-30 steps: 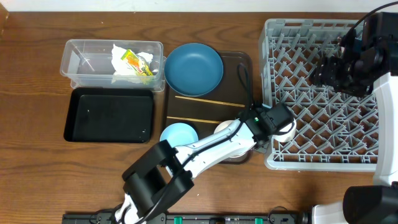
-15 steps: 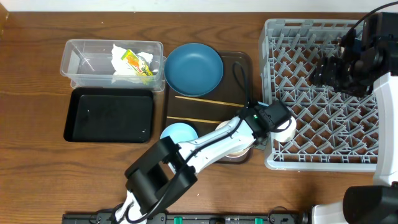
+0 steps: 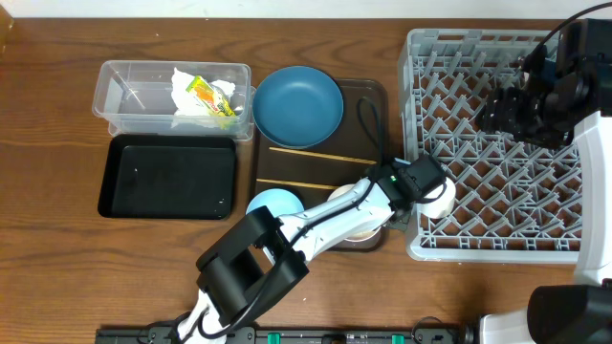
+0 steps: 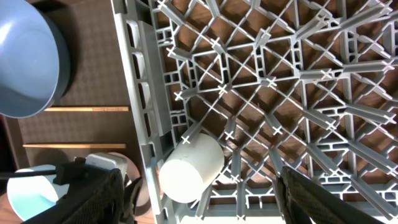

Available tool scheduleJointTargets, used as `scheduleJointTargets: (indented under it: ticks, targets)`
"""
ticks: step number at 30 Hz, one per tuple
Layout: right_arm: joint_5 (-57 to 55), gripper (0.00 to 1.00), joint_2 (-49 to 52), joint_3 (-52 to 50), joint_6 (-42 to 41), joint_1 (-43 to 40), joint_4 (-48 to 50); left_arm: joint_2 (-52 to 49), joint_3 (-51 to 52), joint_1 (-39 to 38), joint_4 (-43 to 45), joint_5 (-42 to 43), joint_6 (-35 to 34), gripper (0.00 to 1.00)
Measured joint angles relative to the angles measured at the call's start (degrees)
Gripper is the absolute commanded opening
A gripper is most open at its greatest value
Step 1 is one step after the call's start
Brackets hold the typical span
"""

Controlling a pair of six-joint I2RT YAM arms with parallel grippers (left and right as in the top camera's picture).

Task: Sort waste into correct bins and load items into the dishwasher rack
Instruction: 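Lift the white bowl with the left gripper and carry it left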

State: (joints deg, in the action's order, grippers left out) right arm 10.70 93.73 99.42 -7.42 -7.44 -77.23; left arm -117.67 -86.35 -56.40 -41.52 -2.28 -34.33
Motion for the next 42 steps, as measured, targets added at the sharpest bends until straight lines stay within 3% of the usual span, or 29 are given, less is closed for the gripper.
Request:
scheduleJointTargets:
  ticks: [7,19,27,35,42]
  targets:
    - [0.0,0.77,0.0,0.0,0.22,0.0,-0.52,-0.2,0.0,0.76,-0.02,0.39,-0.22,0.06]
    - [-0.02,0.77,0.0,0.0,0.28,-0.02,-0.55,0.96,0.0,1.27,-0.35,0.37,1.66,0.06]
    - [0.0,0.77,0.0,0.0,0.48,-0.02,-0.55,9.51,0.0,3.56,-4.15,0.85,4.15,0.06]
    - [0.0,0.77,0.0,0.0,0.48,-0.02,-0.55,19.78,-0.02,15.17,-11.43,5.11,7.93,0.06]
    - [0.0,0.77,0.0,0.0,0.48,-0.02,-0.55,20.7,-0.04,33.11,-16.0,14.12,13.75,0.06]
